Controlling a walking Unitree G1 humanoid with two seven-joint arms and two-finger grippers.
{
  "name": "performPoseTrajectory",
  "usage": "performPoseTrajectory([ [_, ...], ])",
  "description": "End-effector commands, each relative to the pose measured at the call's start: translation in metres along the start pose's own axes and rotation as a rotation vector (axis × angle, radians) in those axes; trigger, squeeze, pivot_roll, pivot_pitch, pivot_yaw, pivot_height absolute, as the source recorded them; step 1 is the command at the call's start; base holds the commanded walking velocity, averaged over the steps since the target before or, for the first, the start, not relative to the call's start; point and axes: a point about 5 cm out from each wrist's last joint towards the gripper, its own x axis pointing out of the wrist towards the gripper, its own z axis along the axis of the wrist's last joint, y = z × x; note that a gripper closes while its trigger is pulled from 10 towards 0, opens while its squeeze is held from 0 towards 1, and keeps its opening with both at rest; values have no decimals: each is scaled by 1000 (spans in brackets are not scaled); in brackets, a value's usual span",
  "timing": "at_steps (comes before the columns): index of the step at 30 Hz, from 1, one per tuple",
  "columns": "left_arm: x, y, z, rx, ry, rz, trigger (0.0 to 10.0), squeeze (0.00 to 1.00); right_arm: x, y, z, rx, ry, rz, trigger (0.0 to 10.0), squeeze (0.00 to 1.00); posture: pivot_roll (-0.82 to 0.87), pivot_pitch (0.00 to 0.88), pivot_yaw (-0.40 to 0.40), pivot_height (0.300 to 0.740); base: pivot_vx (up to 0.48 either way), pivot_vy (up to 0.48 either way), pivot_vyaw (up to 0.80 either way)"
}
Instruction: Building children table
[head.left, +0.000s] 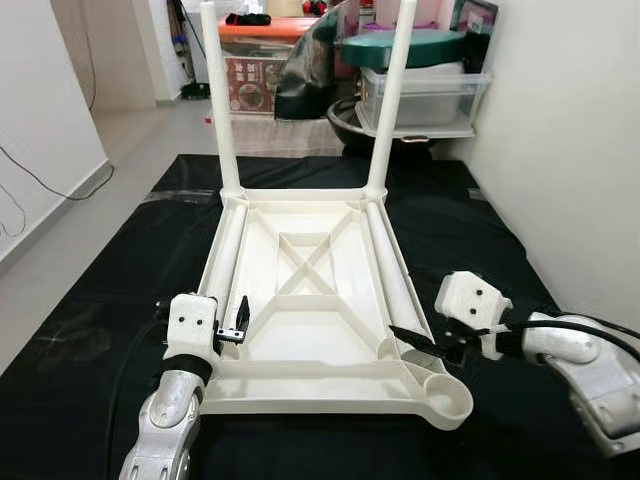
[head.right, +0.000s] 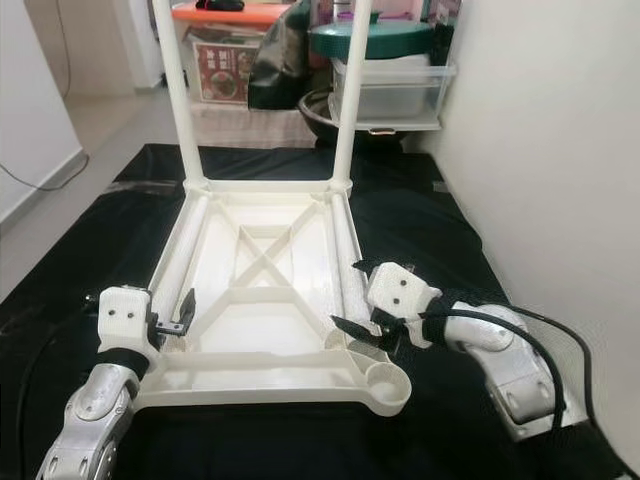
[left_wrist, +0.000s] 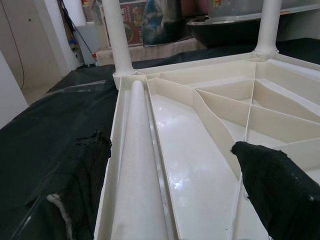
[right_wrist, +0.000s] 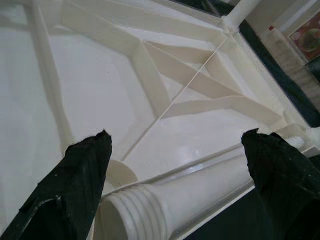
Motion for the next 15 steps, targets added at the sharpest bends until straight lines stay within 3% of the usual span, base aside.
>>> performPoseTrajectory([
  [1, 1, 0, -1, 3, -2, 1, 10000, 0, 2, 2, -10, -11, 72, 43, 10000, 0, -10, 0, -36, 740, 0, 0, 0],
  [4, 1, 0, -1, 3, -2, 1, 10000, 0, 2, 2, -10, -11, 72, 43, 10000, 0, -10, 0, -36, 740, 0, 0, 0],
  [9, 0, 4, 0, 15, -4, 17, 10000, 0, 6, 14, -27, 14, 207, 143, 10000, 0, 8, 0, -48, 740, 0, 0, 0],
  [15, 0, 5, 0, 15, -4, 19, 10000, 0, 1, 16, -30, 2, 232, 179, 10000, 0, 2, 0, -44, 740, 0, 0, 0],
])
